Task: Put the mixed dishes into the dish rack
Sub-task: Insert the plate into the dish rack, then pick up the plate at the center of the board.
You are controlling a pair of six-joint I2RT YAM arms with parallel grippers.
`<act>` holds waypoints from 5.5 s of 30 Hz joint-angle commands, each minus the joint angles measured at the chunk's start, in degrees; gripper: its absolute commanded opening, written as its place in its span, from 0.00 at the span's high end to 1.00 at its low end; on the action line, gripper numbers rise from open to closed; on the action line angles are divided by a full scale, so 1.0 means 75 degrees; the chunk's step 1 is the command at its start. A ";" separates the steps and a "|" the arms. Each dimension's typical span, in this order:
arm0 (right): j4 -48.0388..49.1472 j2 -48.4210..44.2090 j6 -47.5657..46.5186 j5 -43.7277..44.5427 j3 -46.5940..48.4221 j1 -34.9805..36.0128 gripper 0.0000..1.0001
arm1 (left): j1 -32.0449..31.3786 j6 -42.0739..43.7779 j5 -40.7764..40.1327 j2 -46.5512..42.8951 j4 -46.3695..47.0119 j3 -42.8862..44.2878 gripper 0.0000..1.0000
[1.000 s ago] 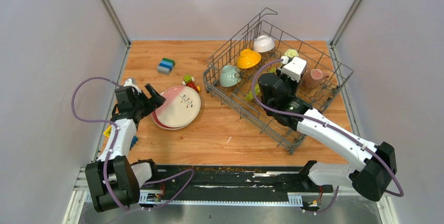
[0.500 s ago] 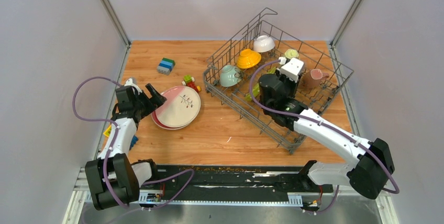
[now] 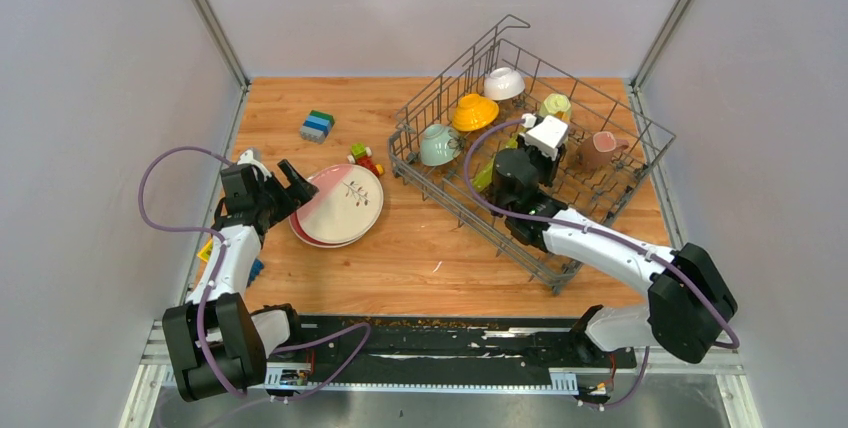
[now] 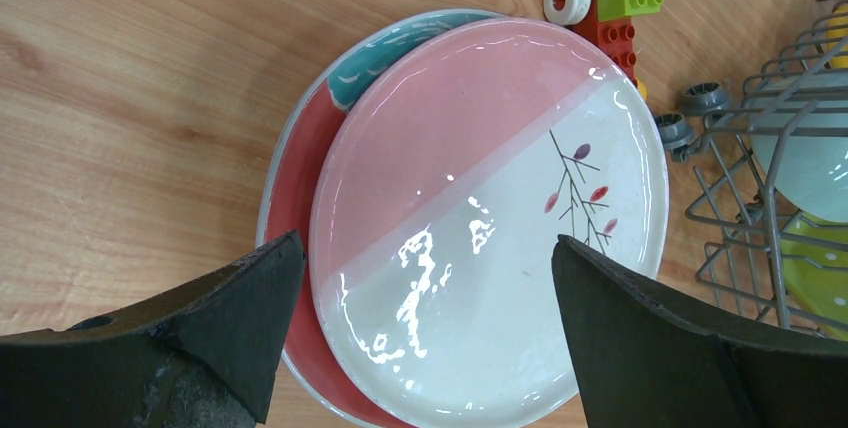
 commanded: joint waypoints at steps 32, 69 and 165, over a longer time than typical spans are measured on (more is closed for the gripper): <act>0.4245 0.2061 -0.2377 0.0347 0.0834 0.0615 0.99 | 0.0027 0.0019 0.0230 0.0084 0.0304 0.0190 0.00; 0.9140 0.1000 -0.6751 0.0312 0.0620 0.0999 0.40 | 0.0023 0.0107 0.0111 0.0357 0.0320 0.0187 0.00; -0.5712 -0.2871 0.3518 -1.6197 0.1828 -0.2598 0.28 | 0.0020 0.0013 -0.1488 0.0594 0.0442 0.0068 0.00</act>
